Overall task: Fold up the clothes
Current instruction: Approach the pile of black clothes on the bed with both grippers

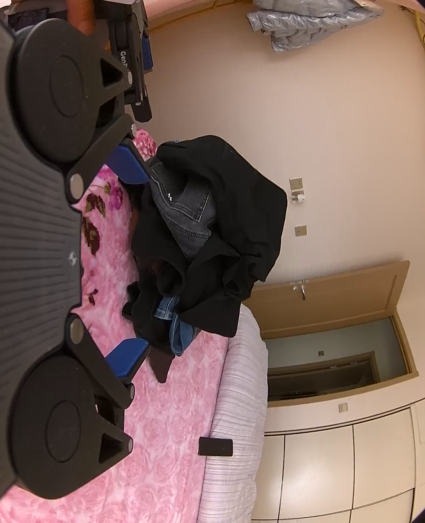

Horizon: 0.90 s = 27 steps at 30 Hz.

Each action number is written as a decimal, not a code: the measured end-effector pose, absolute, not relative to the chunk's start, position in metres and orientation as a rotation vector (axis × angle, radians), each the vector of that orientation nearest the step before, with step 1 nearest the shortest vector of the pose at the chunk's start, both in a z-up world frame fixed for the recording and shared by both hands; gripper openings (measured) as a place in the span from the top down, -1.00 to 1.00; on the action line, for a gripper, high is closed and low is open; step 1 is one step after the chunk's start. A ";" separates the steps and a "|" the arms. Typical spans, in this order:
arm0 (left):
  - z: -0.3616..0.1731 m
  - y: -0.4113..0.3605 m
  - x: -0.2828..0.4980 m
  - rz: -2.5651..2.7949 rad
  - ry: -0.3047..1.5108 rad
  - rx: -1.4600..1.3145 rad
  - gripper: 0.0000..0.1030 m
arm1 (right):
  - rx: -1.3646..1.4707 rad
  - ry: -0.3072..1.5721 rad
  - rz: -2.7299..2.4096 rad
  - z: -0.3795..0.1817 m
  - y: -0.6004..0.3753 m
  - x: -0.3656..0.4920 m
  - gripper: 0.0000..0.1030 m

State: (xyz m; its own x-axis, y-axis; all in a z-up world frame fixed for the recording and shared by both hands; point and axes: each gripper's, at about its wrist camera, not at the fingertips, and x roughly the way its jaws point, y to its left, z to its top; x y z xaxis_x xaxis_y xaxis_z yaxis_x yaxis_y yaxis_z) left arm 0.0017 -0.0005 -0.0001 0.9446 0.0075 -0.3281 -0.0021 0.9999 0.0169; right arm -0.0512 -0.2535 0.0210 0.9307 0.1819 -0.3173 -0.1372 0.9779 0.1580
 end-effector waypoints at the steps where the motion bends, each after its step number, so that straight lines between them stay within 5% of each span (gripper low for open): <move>1: 0.000 -0.002 0.006 0.007 0.336 0.013 -0.99 | 0.137 0.334 0.164 0.020 -0.255 -0.049 -1.00; 19: -0.009 -0.028 0.095 0.055 0.317 0.011 -1.00 | 0.068 0.328 0.247 -0.006 -0.296 0.088 -1.00; 27: 0.046 -0.024 0.120 0.070 0.349 0.133 -1.00 | 0.046 0.437 0.231 0.053 -0.279 0.130 -1.00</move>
